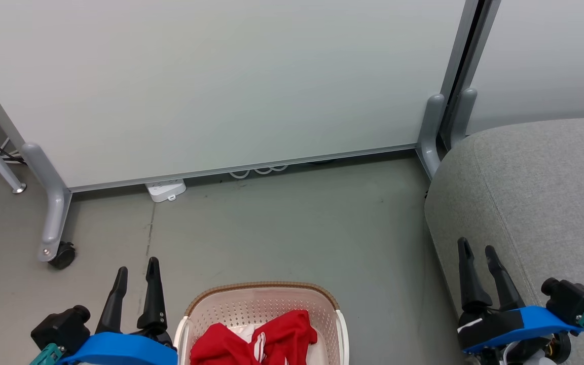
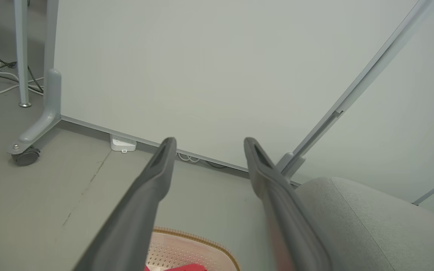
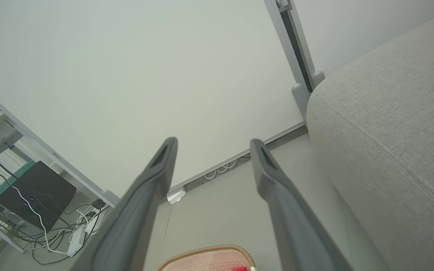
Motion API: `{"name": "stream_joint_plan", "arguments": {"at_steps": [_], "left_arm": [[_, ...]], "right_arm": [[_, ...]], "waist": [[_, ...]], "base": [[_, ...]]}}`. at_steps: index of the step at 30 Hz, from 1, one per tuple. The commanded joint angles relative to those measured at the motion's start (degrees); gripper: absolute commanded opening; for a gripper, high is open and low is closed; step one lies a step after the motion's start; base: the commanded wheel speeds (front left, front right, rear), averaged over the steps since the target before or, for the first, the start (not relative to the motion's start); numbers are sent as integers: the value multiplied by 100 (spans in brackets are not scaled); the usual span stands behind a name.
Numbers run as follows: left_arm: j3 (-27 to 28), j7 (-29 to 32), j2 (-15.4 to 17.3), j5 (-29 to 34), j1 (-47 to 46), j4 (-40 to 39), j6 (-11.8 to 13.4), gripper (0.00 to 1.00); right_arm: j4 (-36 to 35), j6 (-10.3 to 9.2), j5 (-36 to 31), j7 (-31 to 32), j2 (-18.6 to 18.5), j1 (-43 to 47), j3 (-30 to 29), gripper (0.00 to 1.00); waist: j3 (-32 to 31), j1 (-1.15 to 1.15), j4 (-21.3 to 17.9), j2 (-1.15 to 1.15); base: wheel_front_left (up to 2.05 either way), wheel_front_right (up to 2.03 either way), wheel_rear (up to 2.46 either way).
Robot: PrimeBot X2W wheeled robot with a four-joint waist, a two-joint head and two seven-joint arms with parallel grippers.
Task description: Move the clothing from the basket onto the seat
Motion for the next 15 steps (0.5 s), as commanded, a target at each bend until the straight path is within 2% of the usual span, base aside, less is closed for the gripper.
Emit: {"name": "stream_joint_plan", "arguments": {"at_steps": [1, 15], "left_arm": [[-6, -54, 40, 138, -107, -67, 27, 100], [-120, -254, 46, 867, -70, -34, 85, 100]], "right_arm": [[-69, 0, -130, -35, -19, -93, 23, 100], [-61, 0, -960, -126, -21, -69, 106, 100]], "waist": [[-1, 0, 3, 0], [-15, 0, 8, 0]], "base": [[0, 0, 0], [0, 0, 0]]}}
